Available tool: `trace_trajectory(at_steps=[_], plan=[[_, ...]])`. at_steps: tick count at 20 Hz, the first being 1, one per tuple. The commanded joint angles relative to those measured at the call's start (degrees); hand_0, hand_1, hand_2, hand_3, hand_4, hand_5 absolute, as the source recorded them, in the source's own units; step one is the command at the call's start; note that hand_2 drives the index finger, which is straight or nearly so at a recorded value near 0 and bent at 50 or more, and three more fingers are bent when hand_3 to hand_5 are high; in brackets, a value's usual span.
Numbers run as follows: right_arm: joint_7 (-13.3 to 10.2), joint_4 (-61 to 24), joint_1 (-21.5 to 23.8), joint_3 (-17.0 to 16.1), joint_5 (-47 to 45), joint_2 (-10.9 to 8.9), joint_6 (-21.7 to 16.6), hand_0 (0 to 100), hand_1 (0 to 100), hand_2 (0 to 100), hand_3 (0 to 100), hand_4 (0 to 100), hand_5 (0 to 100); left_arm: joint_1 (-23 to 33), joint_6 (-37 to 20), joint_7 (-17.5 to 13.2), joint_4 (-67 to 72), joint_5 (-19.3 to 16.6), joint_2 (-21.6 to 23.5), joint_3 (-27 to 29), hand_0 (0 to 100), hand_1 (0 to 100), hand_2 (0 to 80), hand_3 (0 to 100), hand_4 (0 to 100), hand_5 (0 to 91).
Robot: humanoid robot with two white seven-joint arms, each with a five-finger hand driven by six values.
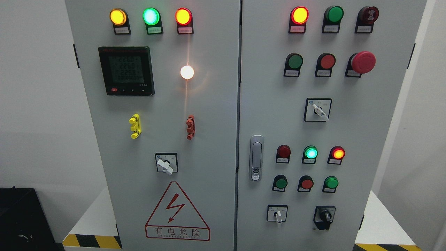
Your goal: Flip black knob to close circuit
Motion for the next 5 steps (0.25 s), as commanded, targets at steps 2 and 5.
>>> trace_trajectory(at_steps=[2, 5], plan=[[1.68, -1.70, 0.68, -7.40, -5.11, -0.20, -0.11, 0, 1, 0, 0, 0, 0, 0.00, 0.00, 0.04, 0.00, 0.00, 0.00, 0.00, 12, 56, 0.0, 0, 0, 0.0], [1.76, -1.52, 0.68, -7.31, -5.19, -0.20, -0.11, 0, 1, 0, 0, 0, 0, 0.00, 0.00, 0.04, 0.00, 0.00, 0.00, 0.00, 12, 56, 0.0, 0, 0, 0.0]])
